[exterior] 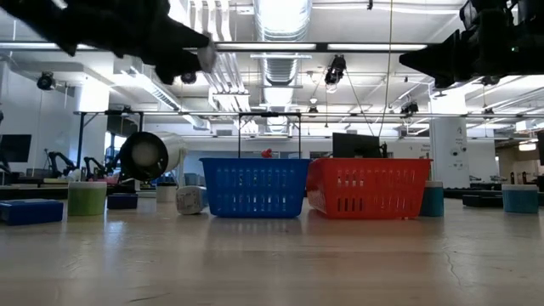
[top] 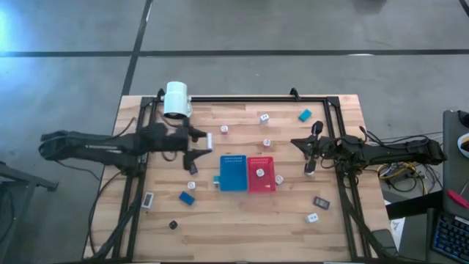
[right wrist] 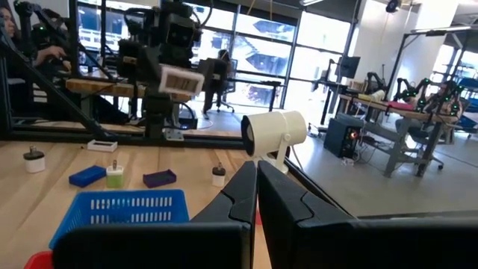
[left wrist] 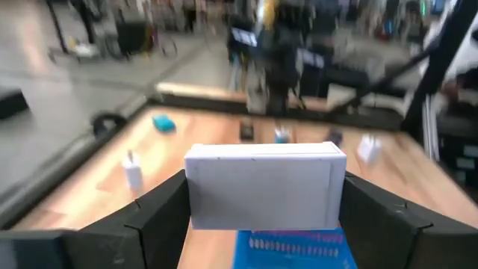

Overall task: Sort adapters and digital timers
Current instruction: Put the top white timer into the blue bin

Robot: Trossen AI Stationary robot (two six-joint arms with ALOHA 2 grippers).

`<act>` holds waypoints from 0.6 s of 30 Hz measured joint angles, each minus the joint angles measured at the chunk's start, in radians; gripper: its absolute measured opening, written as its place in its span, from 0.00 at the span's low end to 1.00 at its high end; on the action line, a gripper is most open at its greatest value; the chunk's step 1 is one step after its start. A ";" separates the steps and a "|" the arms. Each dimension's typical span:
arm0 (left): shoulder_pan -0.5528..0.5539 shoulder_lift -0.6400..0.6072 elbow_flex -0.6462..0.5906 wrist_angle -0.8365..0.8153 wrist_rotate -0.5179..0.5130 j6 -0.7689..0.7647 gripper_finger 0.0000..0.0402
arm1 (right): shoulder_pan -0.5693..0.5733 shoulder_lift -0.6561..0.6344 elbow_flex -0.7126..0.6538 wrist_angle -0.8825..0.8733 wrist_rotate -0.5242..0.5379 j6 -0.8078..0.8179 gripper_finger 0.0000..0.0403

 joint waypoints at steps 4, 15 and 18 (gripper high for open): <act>-0.052 0.194 0.161 -0.124 -0.003 0.012 0.72 | 0.000 0.000 0.000 -0.005 0.000 0.001 0.02; -0.115 0.653 0.503 -0.412 -0.012 0.047 0.72 | 0.000 0.000 0.000 -0.008 0.000 0.003 0.02; -0.115 0.724 0.544 -0.458 -0.015 0.047 0.72 | 0.000 0.000 0.000 -0.008 0.000 0.003 0.02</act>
